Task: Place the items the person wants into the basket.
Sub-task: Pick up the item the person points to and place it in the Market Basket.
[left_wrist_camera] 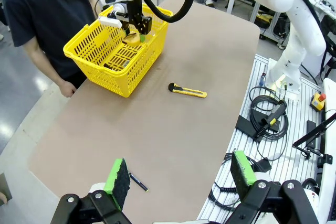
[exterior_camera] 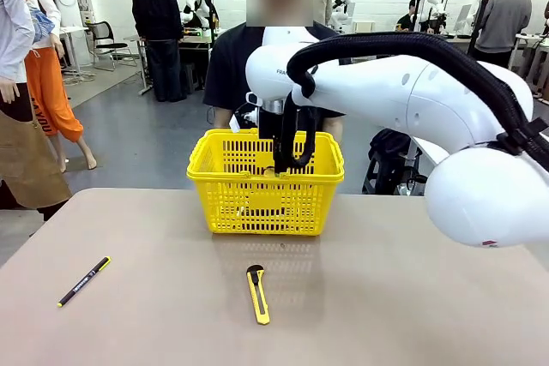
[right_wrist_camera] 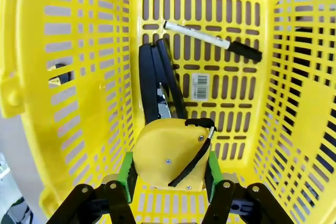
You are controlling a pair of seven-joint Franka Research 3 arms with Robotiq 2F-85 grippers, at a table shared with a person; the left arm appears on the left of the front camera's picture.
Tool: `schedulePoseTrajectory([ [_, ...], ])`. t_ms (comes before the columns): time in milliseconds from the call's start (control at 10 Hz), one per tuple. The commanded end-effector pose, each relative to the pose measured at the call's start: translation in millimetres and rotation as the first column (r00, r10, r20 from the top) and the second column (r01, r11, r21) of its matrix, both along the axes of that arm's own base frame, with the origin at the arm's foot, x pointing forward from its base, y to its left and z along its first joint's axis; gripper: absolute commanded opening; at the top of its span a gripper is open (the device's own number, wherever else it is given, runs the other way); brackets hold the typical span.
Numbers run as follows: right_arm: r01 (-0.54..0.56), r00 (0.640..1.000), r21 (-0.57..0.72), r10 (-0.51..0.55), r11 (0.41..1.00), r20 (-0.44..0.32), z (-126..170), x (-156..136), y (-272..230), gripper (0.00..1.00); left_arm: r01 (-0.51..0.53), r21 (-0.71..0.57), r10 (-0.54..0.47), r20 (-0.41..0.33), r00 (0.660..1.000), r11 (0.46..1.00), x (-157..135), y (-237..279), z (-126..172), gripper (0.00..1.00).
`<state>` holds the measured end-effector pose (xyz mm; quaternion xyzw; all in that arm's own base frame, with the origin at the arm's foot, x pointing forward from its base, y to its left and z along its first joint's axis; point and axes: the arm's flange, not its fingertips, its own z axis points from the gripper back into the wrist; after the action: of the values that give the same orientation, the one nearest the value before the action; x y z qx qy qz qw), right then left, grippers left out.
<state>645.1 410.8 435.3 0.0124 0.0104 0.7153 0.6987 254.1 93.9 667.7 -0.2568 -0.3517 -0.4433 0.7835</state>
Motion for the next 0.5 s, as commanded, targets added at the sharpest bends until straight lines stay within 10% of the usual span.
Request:
schedulePoseTrajectory([
  [0,-0.027,0.999,0.002,0.027,1.0,-0.038,9.4,29.4,17.0,0.63,-0.003,0.004,0.003,0.004,1.0,1.0,0.2,-0.9,-0.4,1.0],
  [400,-0.041,0.998,0.01,0.041,0.999,-0.039,5.3,29.7,18.8,1.0,-0.003,0.004,0.003,0.004,1.0,1.0,0.2,-0.9,-0.4,1.0],
])
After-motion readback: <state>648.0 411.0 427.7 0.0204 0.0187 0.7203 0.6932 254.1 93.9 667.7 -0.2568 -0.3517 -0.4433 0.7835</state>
